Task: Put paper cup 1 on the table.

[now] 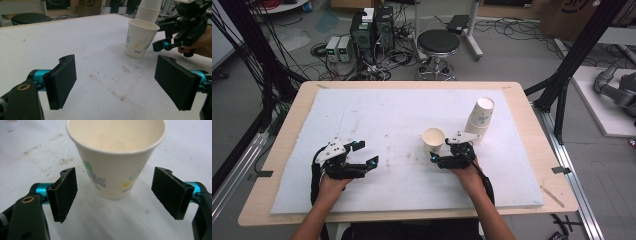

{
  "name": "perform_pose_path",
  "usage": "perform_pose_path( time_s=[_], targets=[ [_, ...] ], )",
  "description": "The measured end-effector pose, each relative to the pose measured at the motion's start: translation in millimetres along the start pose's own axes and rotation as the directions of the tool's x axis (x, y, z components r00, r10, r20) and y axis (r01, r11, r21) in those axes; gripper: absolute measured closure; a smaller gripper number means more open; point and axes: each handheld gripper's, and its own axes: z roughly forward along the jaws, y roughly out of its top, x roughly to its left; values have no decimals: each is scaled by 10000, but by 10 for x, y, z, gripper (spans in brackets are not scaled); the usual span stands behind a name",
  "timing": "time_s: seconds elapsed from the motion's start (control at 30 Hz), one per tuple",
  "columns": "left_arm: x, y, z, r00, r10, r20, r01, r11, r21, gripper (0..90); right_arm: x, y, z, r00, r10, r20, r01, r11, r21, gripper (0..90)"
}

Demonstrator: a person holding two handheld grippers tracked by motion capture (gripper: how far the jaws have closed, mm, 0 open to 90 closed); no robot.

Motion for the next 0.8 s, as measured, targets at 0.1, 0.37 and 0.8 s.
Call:
perform_pose_path(
  time_s=[0.1, 0.37, 0.8],
  targets=[
    [23, 4, -16, 9987, -485, 170, 489, 9985, -249, 168, -30, -53, -139, 9996, 156, -231, -161, 9996, -232, 215],
    [25, 31, -59, 9984, -534, 200, 548, 9958, -736, 160, -135, -150, -562, 9996, 216, 157, -199, 9950, -974, 215],
    [-31, 117, -215, 10000, -16, -49, 11, 9937, -1124, 165, -208, -366, -1017, 9956, -37, 940, 195, 9856, -1679, 215]
  ],
)
